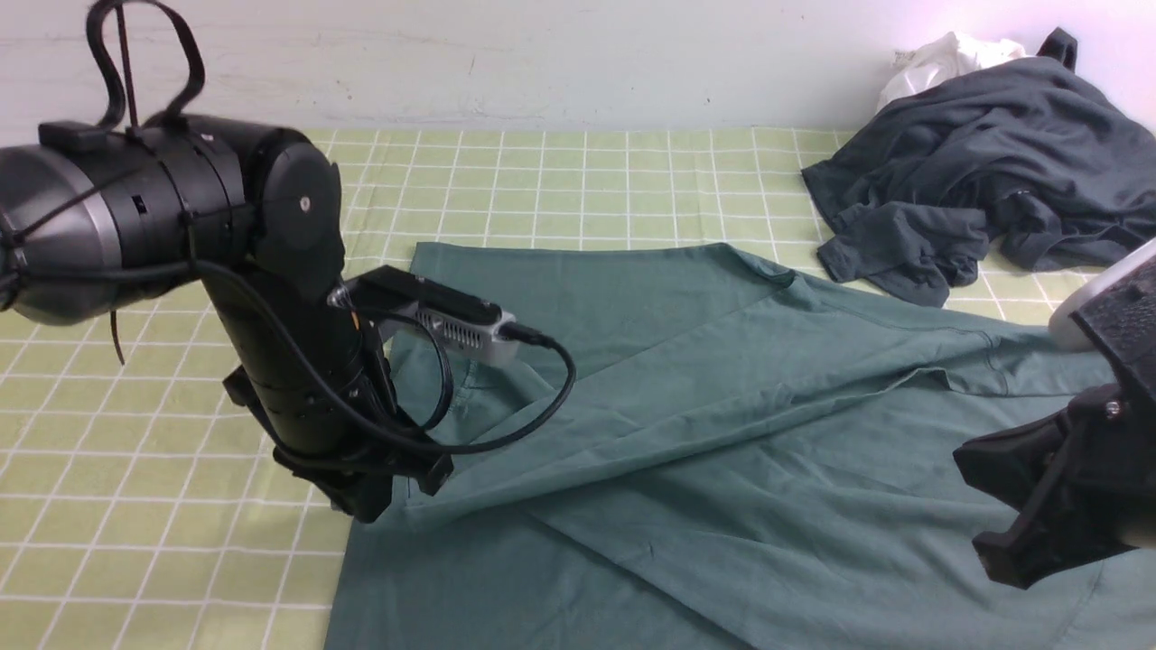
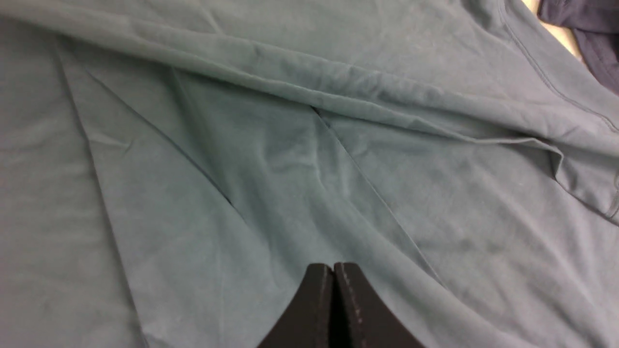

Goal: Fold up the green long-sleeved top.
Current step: Use the left arm to drag and drop the cuff onto the cuff closest to the left arm, then use both arms simultaneously to clamp the lower edge of the clothing fabric, then use both arms to drag the lower edge of the fabric forward and fold it over the upper edge, then use the right arm to clamp the right edge of the fabric, then use the right arm to drag the right edge of the fabric to the left and folds it over the left edge

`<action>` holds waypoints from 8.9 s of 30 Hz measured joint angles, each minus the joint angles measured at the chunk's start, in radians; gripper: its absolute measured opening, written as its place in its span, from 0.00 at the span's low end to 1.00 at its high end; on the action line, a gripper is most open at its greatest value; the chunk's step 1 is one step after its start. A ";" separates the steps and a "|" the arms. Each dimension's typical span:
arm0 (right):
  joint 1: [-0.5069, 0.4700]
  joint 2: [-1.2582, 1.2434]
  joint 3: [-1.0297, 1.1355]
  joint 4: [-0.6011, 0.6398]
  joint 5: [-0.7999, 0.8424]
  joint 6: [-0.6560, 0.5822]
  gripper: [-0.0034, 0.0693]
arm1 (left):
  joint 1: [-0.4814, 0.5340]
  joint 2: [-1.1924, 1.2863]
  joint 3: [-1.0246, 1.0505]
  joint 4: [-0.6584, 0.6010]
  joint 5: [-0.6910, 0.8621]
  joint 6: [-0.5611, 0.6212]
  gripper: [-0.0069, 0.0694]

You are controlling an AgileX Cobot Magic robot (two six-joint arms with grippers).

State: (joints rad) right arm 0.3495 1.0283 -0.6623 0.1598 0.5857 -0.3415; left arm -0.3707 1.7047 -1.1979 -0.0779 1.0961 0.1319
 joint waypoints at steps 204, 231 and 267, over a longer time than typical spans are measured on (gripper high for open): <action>-0.077 1.156 -0.865 0.086 -0.151 -0.326 0.03 | 0.160 -0.345 -0.078 -0.034 -0.420 0.147 0.09; -0.611 0.893 -0.891 -0.096 0.421 0.190 0.38 | 0.160 -0.785 0.544 -0.015 -0.344 0.146 0.09; -0.323 0.693 -0.999 0.184 0.394 0.095 0.07 | 0.160 -0.785 0.544 -0.082 -0.414 0.173 0.09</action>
State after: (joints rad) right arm 0.0270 1.7210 -1.6615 0.3436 0.9794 -0.2462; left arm -0.2112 0.9194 -0.6535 -0.1599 0.6818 0.3046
